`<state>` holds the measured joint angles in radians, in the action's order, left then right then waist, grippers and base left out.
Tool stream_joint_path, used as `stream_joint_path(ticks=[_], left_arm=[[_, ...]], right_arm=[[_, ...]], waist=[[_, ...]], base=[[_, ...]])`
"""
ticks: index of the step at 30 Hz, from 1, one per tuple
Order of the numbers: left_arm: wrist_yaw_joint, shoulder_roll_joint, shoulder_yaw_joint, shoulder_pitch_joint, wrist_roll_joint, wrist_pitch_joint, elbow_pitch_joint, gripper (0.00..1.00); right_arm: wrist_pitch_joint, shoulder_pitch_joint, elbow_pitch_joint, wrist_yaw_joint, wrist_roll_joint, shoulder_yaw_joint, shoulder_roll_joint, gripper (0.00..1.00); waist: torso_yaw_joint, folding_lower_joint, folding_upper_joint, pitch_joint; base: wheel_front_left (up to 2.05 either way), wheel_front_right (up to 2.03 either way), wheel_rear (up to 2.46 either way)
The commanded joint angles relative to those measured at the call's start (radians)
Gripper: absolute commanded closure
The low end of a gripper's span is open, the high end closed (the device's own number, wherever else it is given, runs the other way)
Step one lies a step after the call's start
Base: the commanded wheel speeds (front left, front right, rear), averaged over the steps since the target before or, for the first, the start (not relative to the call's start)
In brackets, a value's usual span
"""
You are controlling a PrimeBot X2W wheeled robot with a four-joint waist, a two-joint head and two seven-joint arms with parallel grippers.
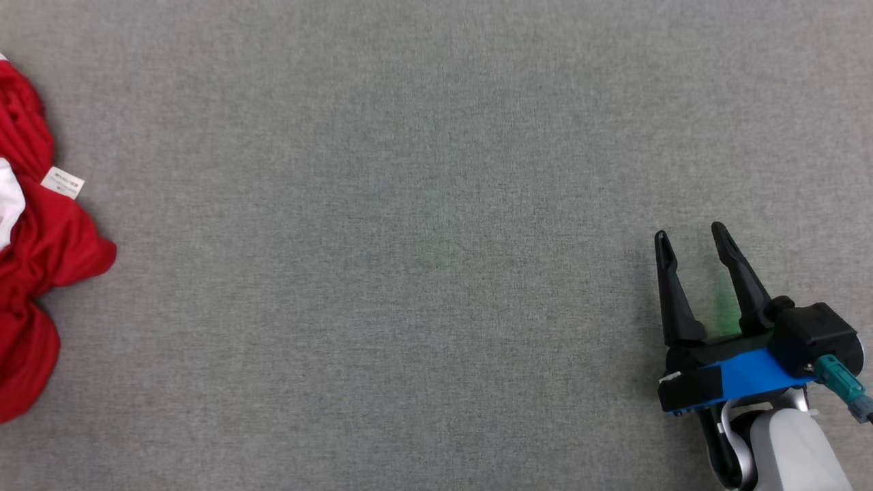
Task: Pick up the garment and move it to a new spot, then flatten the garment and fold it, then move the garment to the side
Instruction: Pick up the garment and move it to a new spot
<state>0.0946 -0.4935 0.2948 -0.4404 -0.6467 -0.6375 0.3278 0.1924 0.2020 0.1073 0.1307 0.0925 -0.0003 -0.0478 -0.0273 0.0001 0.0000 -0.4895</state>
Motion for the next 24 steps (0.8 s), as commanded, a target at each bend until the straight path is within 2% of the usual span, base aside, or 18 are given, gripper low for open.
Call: stream_joint_path(ticks=[1,7,14,17,24], left_arm=[[-0.005,-0.015,0.005,0.007,0.0,0.001,-0.011,1.0],[-0.018,-0.043,0.005,-0.011,-0.002,0.0,-0.111,1.0],[-0.094,-0.099,-0.054,-0.129,0.0,-0.017,-0.2,1.0],[-0.112,-0.086,-0.107,-0.212,-0.004,-0.031,-0.25,1.0],[-0.147,0.018,-0.253,-0.378,-0.059,-0.082,-0.378,1.0]], right_arm=[[0.009,0.005,0.005,0.0,0.006,0.001,-0.004,0.0],[0.032,-0.014,0.056,0.0,0.045,0.003,-0.004,0.0],[0.052,-0.053,0.115,0.0,0.092,-0.001,-0.005,0.0],[0.059,-0.074,0.135,0.0,0.11,-0.002,-0.005,0.0],[0.067,-0.105,0.154,0.0,0.13,-0.007,-0.004,0.0]], waist=[[0.008,-0.0001,0.0,0.023],[-0.002,-0.0001,0.0,0.139],[-0.015,-0.0001,0.0,0.293],[-0.012,-0.0001,0.0,0.35],[0.02,-0.0001,0.0,0.424]], base=[[0.0,0.0,0.0],[0.0,0.0,0.0],[0.0,0.0,0.0],[0.0,0.0,0.0],[0.0,0.0,0.0]])
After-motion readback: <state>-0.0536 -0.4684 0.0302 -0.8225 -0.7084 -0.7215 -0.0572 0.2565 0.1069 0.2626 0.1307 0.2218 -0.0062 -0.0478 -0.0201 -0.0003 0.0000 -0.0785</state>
